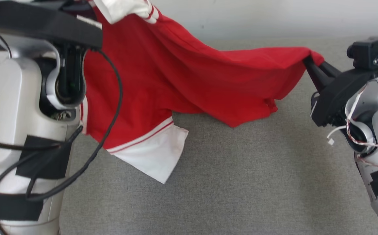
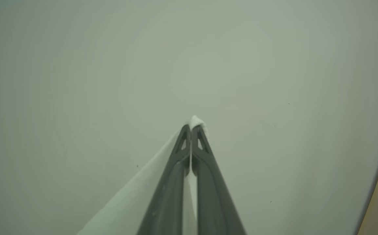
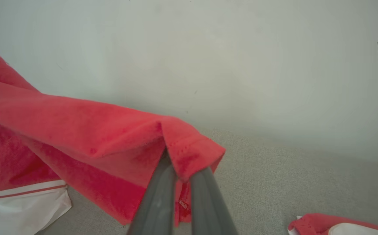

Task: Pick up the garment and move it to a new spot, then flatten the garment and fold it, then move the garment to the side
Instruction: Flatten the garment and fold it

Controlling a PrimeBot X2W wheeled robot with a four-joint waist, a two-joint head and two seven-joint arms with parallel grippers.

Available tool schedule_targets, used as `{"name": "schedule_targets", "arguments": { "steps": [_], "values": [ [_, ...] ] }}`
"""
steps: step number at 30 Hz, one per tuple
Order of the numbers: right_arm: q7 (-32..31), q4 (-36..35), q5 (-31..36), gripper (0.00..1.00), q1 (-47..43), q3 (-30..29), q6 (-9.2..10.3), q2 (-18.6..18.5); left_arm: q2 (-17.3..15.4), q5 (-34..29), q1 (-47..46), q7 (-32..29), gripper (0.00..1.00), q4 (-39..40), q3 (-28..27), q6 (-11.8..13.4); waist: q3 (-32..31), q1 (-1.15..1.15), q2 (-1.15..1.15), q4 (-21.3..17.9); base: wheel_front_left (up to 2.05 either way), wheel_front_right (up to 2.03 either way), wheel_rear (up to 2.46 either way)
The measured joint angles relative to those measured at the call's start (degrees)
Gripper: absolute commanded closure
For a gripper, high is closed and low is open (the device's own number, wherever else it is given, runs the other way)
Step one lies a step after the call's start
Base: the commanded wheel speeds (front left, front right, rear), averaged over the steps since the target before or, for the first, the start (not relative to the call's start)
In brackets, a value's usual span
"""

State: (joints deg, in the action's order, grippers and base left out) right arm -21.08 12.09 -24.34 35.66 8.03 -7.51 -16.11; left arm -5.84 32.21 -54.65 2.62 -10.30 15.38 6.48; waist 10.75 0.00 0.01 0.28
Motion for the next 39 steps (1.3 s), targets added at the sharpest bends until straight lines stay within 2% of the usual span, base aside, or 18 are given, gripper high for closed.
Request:
{"name": "schedule_targets", "arguments": {
  "steps": [12, 19, 26, 30, 33, 35, 36, 39],
  "values": [
    [3.8, 8.6, -5.7, 1.00, 14.6, 3.8, 0.01, 2.6, 1.5, 0.0, -11.9, 3.0, 1.00, -10.8, 0.4, -0.3, 7.4, 0.01, 0.00, -1.0, 0.00, 0.00, 0.00],
    [11.1, 19.0, -6.0, 1.00, 28.0, 3.4, 0.01, 8.0, 1.3, -2.3, -20.8, 6.6, 1.00, -18.3, 0.7, -0.4, 12.1, 0.02, 0.01, -2.3, 0.00, 0.00, 0.00],
    [21.9, 29.8, -5.9, 1.00, 38.0, 1.2, 0.01, 11.7, -0.3, -6.0, -28.3, 11.2, 1.00, -23.2, 0.9, -0.4, 14.4, 0.02, 0.01, -4.8, 0.00, 0.00, 0.00],
    [28.9, 34.8, -5.3, 1.00, 42.1, -0.2, 0.01, 12.4, -0.2, -7.6, -31.3, 12.1, 1.00, -21.5, -0.9, -0.1, 14.3, 0.02, 0.01, -5.7, 0.00, 0.00, 0.00],
    [33.1, 36.9, -4.6, 1.00, 45.0, -0.9, 0.01, 12.8, 0.0, -10.9, -32.3, 12.3, 1.00, -15.3, -2.5, -0.5, 14.1, 0.00, 0.00, -5.8, 0.00, 0.00, 0.00],
    [34.8, 37.4, -3.3, 1.00, 47.0, -1.2, 0.01, 12.8, 0.5, -13.2, -32.2, 12.4, 1.00, -11.3, -3.3, -1.4, 14.4, -0.01, -0.01, -5.7, 0.00, 0.00, 0.00],
    [35.5, 38.0, -2.1, 1.00, 47.7, -1.1, 0.01, 12.8, 1.2, -14.4, -30.9, 12.4, 1.00, -8.7, -3.3, -2.7, 14.9, -0.01, -0.01, -5.5, 0.00, 0.00, 0.00],
    [35.7, 39.8, -1.0, 1.00, 46.4, 0.6, 0.01, 12.6, 2.1, -16.4, -26.6, 12.4, 1.00, -8.1, -1.8, -4.1, 16.0, 0.00, 0.00, -4.9, 0.00, 0.00, 0.00]
  ]
}}
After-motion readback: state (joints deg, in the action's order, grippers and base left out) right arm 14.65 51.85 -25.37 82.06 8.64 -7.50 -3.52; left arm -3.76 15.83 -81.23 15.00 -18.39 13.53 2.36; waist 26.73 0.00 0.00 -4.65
